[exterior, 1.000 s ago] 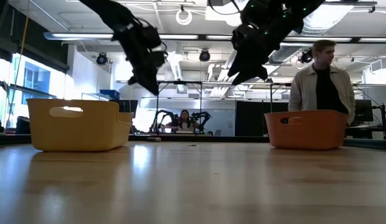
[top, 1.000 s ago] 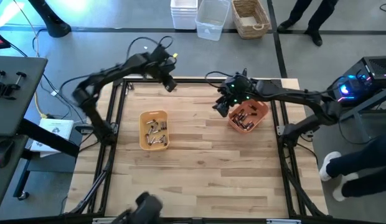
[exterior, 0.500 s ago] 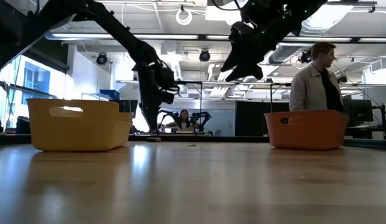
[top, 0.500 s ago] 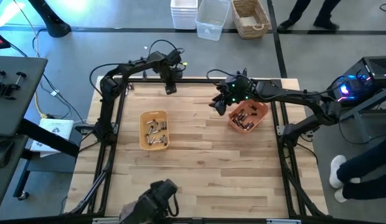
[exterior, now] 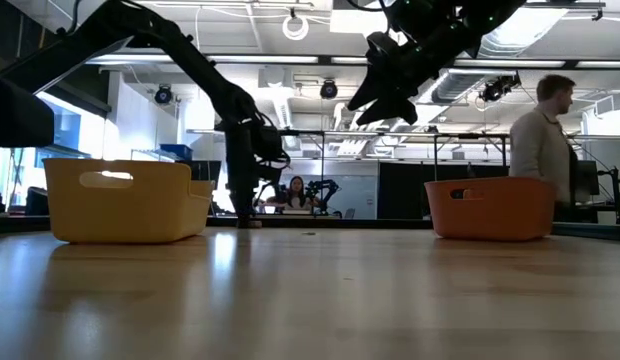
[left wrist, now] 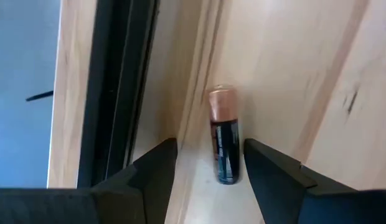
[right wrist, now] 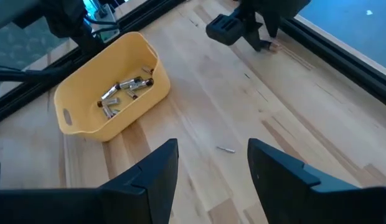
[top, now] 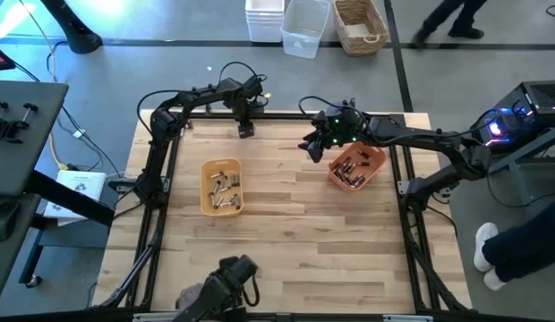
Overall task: Sort batteries
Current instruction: Put the black battery into the orange bin
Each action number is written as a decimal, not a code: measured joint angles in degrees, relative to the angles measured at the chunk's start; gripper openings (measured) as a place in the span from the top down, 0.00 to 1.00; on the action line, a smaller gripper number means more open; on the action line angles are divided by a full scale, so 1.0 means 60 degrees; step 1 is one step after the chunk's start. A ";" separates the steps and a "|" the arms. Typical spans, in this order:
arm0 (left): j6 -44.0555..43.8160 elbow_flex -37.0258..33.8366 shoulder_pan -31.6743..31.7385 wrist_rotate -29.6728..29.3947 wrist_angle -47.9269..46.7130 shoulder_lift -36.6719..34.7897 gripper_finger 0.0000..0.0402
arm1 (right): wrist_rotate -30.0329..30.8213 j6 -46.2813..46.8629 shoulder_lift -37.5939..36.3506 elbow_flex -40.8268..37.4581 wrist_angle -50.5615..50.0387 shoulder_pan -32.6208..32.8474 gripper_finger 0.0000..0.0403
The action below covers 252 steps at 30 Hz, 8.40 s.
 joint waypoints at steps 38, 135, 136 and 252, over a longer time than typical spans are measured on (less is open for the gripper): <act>-0.3266 -0.1581 -0.0674 0.5576 0.3605 -0.4294 0.93 | 0.2114 0.4250 -0.1287 -0.2361 -0.5100 -0.0113 0.98; -1.0887 -0.5027 0.2681 -0.3665 0.1906 -0.4295 0.55 | 0.1864 0.2431 -0.1996 -0.0466 -0.1871 0.0375 1.00; -1.1172 -0.5024 0.2620 -0.3679 0.1631 -0.4384 0.55 | 0.1901 0.2368 -0.1996 -0.0466 -0.1885 0.0373 1.00; -1.0912 -0.5109 0.0816 -0.0444 0.0172 -0.5597 0.91 | -0.7076 0.1433 0.0938 -0.0463 0.4162 -0.4452 1.00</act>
